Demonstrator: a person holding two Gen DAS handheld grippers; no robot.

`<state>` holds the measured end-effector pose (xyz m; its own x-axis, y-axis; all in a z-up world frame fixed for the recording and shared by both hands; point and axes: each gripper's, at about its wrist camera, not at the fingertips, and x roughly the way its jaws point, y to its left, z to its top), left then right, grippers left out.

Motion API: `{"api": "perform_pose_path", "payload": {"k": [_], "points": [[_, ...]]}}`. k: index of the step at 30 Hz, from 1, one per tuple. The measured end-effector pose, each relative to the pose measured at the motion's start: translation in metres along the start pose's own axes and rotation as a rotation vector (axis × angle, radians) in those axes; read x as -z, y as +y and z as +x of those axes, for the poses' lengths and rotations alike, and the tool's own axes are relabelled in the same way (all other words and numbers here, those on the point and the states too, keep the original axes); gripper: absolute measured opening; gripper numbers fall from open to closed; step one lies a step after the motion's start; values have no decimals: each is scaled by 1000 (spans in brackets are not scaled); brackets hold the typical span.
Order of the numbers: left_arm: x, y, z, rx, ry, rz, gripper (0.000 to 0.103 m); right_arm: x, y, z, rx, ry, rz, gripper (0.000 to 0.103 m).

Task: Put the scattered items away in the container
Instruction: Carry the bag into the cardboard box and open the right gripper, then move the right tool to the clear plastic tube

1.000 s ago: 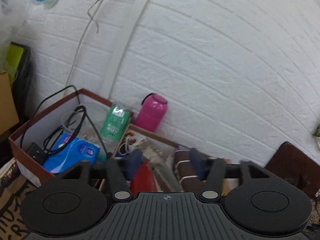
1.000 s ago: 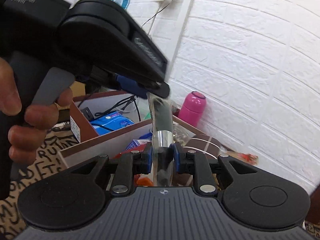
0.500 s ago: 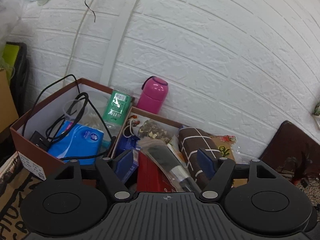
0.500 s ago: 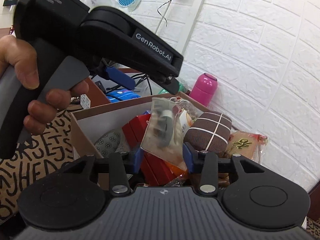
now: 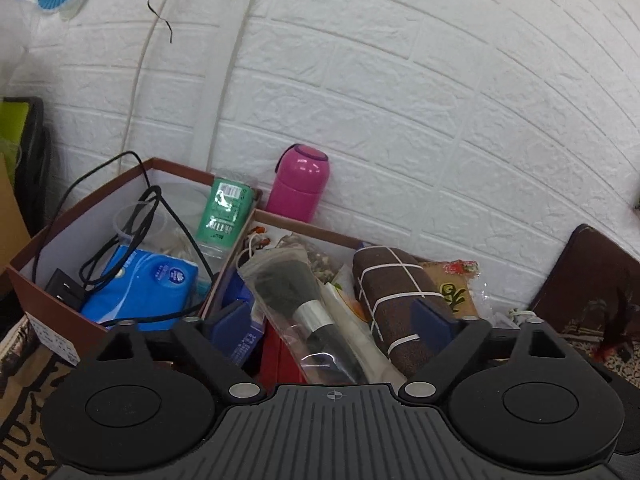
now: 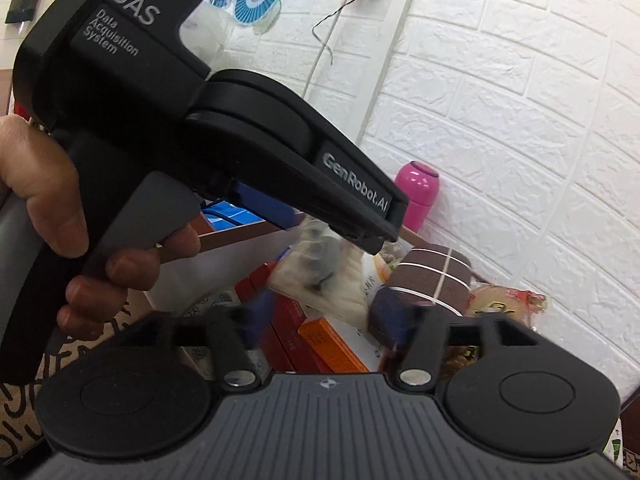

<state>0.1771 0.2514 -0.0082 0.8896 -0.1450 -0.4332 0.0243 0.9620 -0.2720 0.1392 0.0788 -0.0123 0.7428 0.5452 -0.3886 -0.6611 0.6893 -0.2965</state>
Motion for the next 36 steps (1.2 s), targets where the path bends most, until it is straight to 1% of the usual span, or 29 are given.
{"api": "perform_pose_path", "payload": {"k": [1, 2, 4, 7, 12, 17, 18, 19, 21, 25, 27, 29, 30, 33, 36], "points": [[1, -4, -6, -7, -18, 14, 103, 2, -1, -4, 16, -8, 2, 91], [3, -8, -11, -11, -31, 30, 103, 5, -2, -9, 23, -12, 5, 96], [6, -17, -20, -5, -48, 58, 103, 9, -5, -19, 19, -18, 17, 100], [14, -28, -32, 22, -44, 69, 103, 16, -12, -36, 9, -20, 60, 101], [33, -50, -53, 83, -44, 64, 103, 33, -23, -71, 34, -32, 136, 102], [52, -80, -65, 132, -33, 54, 103, 58, -47, -106, 116, -5, 184, 102], [55, -87, -65, 141, -27, 50, 103, 65, -55, -109, 137, 3, 196, 102], [58, -95, -65, 153, -18, 47, 103, 70, -65, -121, 158, 10, 212, 102], [65, -112, -64, 180, -3, 46, 103, 89, -78, -137, 197, 24, 256, 102], [81, -155, -56, 235, 30, 95, 103, 120, -103, -157, 265, 52, 334, 102], [92, -176, -48, 256, 59, 118, 103, 136, -118, -169, 288, 73, 363, 102], [104, -195, -37, 272, 87, 130, 103, 152, -130, -174, 302, 98, 381, 102], [110, -203, -30, 273, 99, 137, 103, 161, -134, -170, 305, 111, 384, 102], [124, -225, -6, 243, 120, 157, 103, 182, -145, -154, 303, 139, 372, 102], [130, -240, 24, 200, 133, 177, 102, 196, -160, -140, 294, 161, 357, 102]]}}
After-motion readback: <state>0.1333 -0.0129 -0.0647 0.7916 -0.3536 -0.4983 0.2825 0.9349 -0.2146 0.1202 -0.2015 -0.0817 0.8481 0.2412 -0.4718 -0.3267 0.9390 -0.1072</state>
